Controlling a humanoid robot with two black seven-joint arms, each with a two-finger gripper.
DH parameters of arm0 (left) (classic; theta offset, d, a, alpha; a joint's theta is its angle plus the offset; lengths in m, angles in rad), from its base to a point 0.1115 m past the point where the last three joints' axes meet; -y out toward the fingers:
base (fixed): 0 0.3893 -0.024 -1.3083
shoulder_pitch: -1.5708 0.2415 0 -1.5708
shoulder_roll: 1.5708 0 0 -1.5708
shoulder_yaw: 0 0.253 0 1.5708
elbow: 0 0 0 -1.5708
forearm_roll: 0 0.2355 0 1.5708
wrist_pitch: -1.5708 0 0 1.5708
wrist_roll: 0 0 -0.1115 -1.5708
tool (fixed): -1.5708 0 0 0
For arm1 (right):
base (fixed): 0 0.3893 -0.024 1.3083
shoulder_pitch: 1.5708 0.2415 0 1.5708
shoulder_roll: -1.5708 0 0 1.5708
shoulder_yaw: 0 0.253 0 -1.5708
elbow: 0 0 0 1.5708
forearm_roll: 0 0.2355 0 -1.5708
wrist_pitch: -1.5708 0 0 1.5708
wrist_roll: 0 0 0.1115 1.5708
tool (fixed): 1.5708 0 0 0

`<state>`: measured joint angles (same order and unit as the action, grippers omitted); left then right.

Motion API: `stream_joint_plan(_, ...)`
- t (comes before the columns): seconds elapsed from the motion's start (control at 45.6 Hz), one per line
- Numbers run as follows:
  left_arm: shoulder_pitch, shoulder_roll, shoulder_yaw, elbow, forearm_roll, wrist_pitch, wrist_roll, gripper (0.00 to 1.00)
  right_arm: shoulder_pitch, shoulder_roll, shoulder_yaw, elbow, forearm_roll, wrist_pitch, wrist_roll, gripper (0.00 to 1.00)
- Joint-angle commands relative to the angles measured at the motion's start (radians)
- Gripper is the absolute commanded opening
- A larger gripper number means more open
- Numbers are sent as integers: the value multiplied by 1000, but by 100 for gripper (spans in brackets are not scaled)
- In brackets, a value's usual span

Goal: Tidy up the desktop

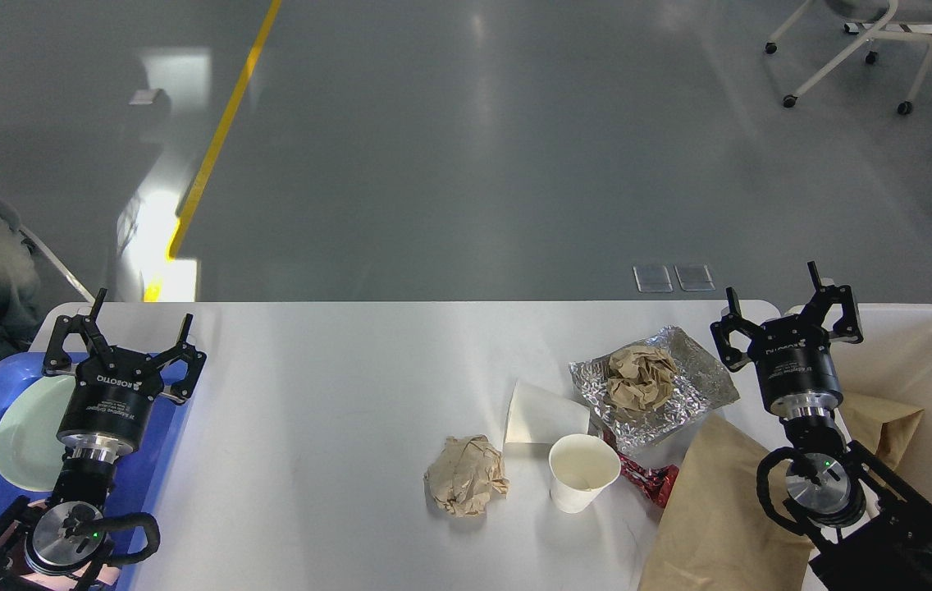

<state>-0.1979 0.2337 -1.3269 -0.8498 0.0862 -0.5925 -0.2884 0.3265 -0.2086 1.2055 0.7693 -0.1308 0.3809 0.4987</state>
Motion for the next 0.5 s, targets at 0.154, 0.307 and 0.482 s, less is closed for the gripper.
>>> stream_joint_plan(0.154, 0, 0, 0, 0, 0, 0, 0, 97, -15, 0, -3, -1, 0, 6, 4, 100)
stream_joint_plan(0.307, 0, 0, 0, 0, 0, 0, 0, 97, -18, -3, 0, -2, -1, 6, 6, 100)
stream_joint_plan(0.482, 0, 1, 0, 0, 0, 0, 0, 97, -15, -35, -9, -5, -3, 1, 0, 100)
